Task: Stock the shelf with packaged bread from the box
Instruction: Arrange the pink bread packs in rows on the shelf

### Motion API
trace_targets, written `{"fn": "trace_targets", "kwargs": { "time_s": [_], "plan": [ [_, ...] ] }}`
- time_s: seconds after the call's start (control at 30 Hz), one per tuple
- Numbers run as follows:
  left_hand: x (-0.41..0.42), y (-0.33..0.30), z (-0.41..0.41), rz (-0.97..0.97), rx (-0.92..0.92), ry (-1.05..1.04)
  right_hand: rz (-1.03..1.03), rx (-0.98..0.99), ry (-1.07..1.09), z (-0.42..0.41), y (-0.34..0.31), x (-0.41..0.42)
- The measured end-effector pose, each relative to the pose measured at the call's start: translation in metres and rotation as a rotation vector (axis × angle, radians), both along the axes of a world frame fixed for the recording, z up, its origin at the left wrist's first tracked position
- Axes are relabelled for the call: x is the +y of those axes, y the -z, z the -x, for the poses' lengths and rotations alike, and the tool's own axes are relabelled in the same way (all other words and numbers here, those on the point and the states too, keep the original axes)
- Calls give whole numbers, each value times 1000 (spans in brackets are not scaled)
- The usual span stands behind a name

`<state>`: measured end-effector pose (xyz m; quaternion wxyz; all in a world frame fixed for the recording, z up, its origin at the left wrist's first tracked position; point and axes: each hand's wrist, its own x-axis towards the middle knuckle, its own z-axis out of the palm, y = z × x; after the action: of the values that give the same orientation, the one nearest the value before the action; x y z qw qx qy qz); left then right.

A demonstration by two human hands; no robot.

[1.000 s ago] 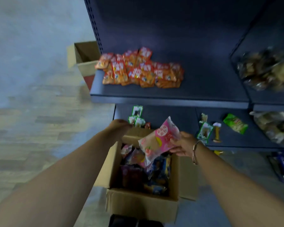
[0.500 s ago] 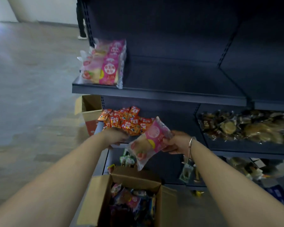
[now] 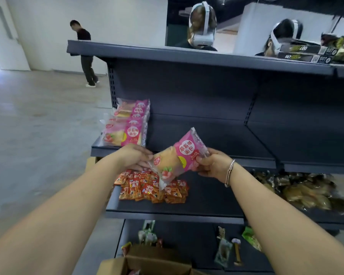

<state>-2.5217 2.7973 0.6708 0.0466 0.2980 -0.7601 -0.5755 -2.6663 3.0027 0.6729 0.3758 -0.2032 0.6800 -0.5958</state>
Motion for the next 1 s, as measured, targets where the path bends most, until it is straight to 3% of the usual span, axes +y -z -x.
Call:
{"fn": "trace_targets", "kwargs": {
  "time_s": [0.3, 0.63, 1.0],
  "plan": [
    [-52, -36, 38, 110, 92, -7, 13, -28, 72, 32, -18, -52],
    [-97, -56, 87, 316, 210, 33, -249, 250, 196, 68, -25, -88],
    [-120, -64, 142, 704, 212, 8, -188, 400, 442, 110, -22, -122]
  ]
}}
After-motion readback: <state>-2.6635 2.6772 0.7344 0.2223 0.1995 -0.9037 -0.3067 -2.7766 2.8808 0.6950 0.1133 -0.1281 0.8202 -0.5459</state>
